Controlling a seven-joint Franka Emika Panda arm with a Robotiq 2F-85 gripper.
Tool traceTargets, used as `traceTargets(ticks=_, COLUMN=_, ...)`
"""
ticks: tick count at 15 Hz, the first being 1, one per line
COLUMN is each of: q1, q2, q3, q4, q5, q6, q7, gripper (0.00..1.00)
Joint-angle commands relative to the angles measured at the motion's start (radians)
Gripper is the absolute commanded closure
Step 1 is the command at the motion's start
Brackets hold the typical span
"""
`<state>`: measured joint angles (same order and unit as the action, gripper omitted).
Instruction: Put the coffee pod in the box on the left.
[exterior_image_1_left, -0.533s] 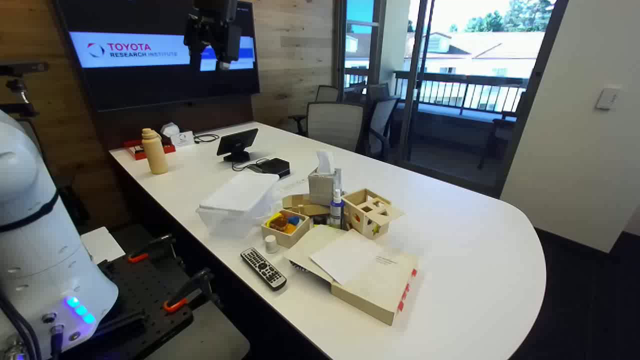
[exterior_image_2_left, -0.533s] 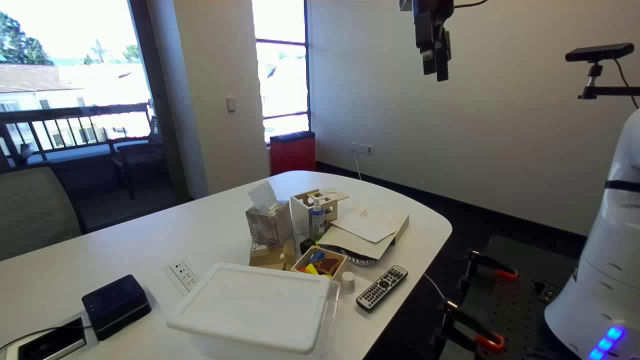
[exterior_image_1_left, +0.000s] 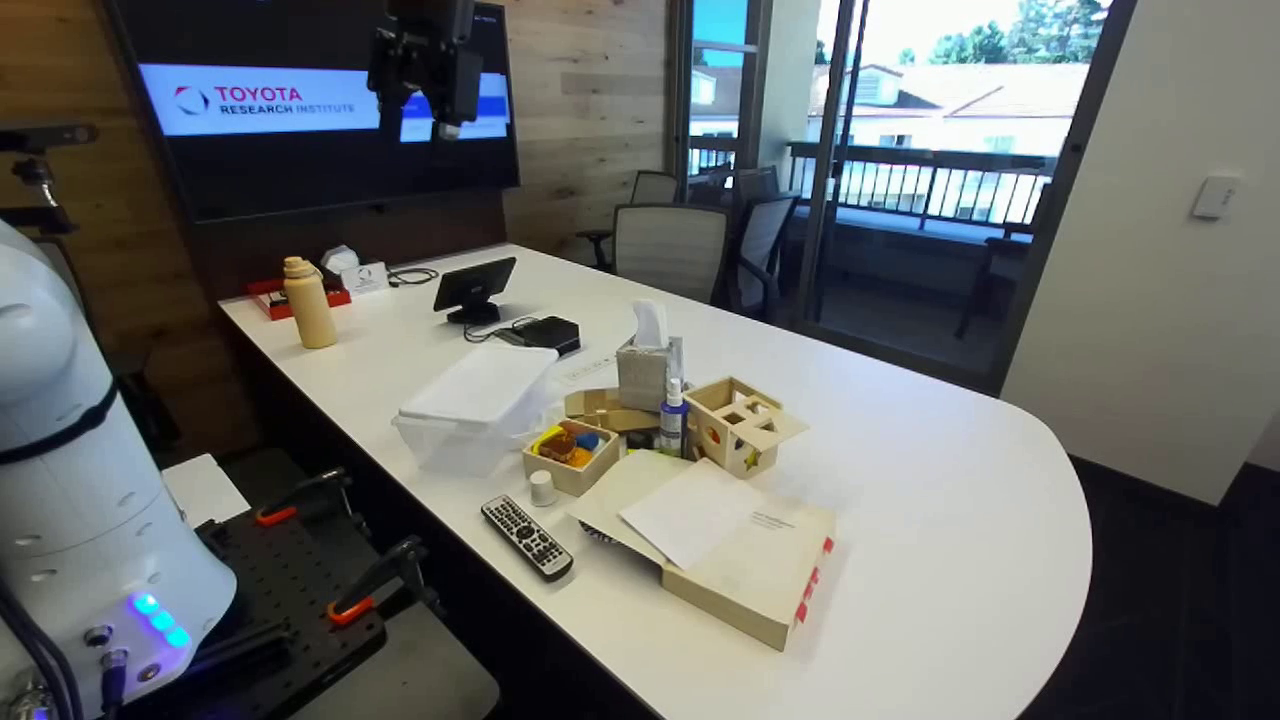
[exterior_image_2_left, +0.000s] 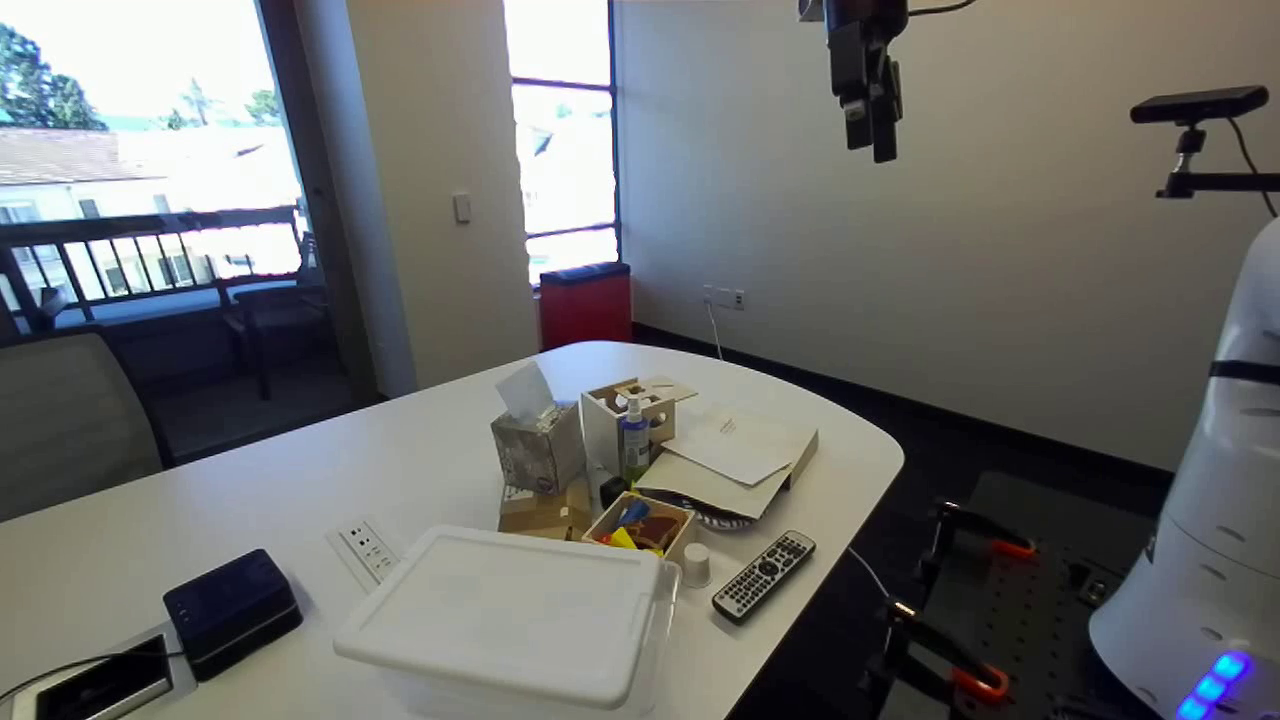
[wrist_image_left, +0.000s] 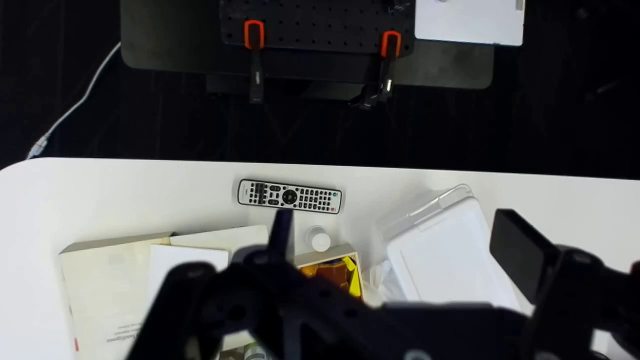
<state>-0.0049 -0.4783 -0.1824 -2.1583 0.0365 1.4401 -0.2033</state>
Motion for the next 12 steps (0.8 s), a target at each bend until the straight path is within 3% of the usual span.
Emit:
traceTargets(ticks=1, q1=-0.016, q2=0.025, q3=0.011, q4=-0.04, q5=0.002, q6=0.059, q7=-0.04, gripper=0.0)
traceTargets(ticks=4, q1=-0.012, q2=0.072, q3=0.004, q4=-0.15, q5=0.006, q6=0.228, q7=-0.089, gripper=0.0)
traceTargets(ticks=7, q1=-0.008, q2=0.173, q3=0.003, q4=-0.272, q5=0.017, q6=0.468, q7=-0.141, gripper=0.0)
traceTargets(ticks=12, q1=0.005, q2=0.446, q3=0.009, q4=-0.381, q5=0.143, q6=0.851, q7=-0.282, gripper=0.0)
